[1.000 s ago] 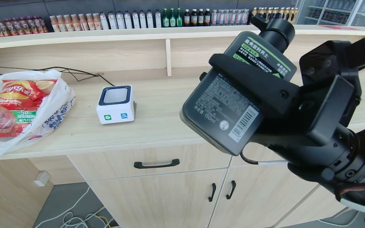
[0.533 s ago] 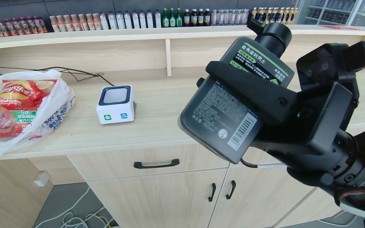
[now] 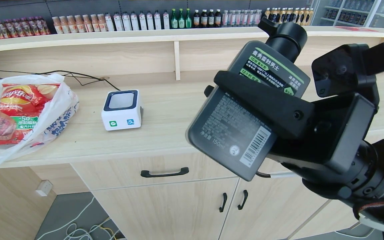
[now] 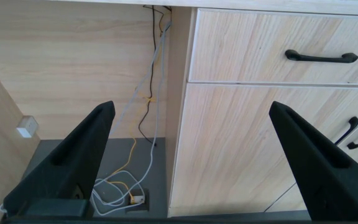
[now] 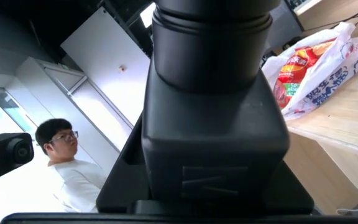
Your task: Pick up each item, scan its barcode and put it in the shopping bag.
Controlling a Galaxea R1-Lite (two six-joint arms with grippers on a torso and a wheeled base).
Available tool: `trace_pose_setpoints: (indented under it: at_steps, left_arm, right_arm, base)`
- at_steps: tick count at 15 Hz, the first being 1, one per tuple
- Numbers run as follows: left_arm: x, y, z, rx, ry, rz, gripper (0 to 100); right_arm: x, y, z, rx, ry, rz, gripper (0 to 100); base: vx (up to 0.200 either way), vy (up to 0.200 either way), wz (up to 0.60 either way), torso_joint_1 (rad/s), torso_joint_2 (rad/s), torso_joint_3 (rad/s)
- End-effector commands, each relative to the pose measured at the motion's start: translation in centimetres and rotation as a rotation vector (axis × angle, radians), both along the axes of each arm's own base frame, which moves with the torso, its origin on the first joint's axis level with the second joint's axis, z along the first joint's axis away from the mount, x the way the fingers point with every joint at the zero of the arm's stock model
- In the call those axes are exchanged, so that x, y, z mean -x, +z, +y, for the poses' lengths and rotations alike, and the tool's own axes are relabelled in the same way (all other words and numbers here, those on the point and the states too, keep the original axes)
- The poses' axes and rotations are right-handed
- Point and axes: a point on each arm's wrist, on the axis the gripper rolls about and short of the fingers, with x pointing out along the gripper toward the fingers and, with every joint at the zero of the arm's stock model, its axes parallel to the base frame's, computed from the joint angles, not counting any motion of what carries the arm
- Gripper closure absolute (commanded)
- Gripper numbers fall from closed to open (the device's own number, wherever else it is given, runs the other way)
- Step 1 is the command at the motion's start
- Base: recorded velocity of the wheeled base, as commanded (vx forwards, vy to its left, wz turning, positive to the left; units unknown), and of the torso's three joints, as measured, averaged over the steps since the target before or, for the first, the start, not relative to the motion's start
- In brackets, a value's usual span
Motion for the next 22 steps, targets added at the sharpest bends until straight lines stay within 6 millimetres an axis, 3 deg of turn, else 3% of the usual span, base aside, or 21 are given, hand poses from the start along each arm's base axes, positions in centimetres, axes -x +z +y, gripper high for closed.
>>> trace_pose_setpoints:
  at_steps: [1, 10, 15, 19, 22]
  left_arm:
    - [0.0, 0.0, 0.0, 0.0, 0.0, 0.0, 0]
    - [0.0, 0.0, 0.0, 0.0, 0.002, 0.0, 0]
    - [0.0, 0.0, 0.0, -0.001, 0.0, 0.0, 0]
    - [0.0, 0.0, 0.0, -0.003, -0.002, 0.0, 0]
    - [0.0, 0.0, 0.0, -0.003, -0.002, 0.0, 0]
  right_arm:
    - [0.0, 0.0, 0.0, 0.001, -0.004, -0.007, 100]
    - [-0.6, -2.3, 0.6, 0.142, -0.159, -0.207, 100]
    - [-1.0, -3.7, 0.3, 0.272, -0.527, -0.267, 100]
    - [-0.3, -4.9, -0.9, 0.447, -0.659, -0.379, 100]
    - [-1.5, -4.7, -2.0, 0.597, -1.055, -0.395, 100]
  base:
    - [0.0, 0.0, 0.0, 0.0, 0.0, 0.0]
    - [0.0, 0.0, 0.0, 0.0, 0.0, 0.0]
    - [0.0, 0.0, 0.0, 0.0, 0.0, 0.0]
    - [0.0, 0.0, 0.0, 0.0, 0.0, 0.0]
    - [0.0, 0.0, 0.0, 0.0, 0.0, 0.0]
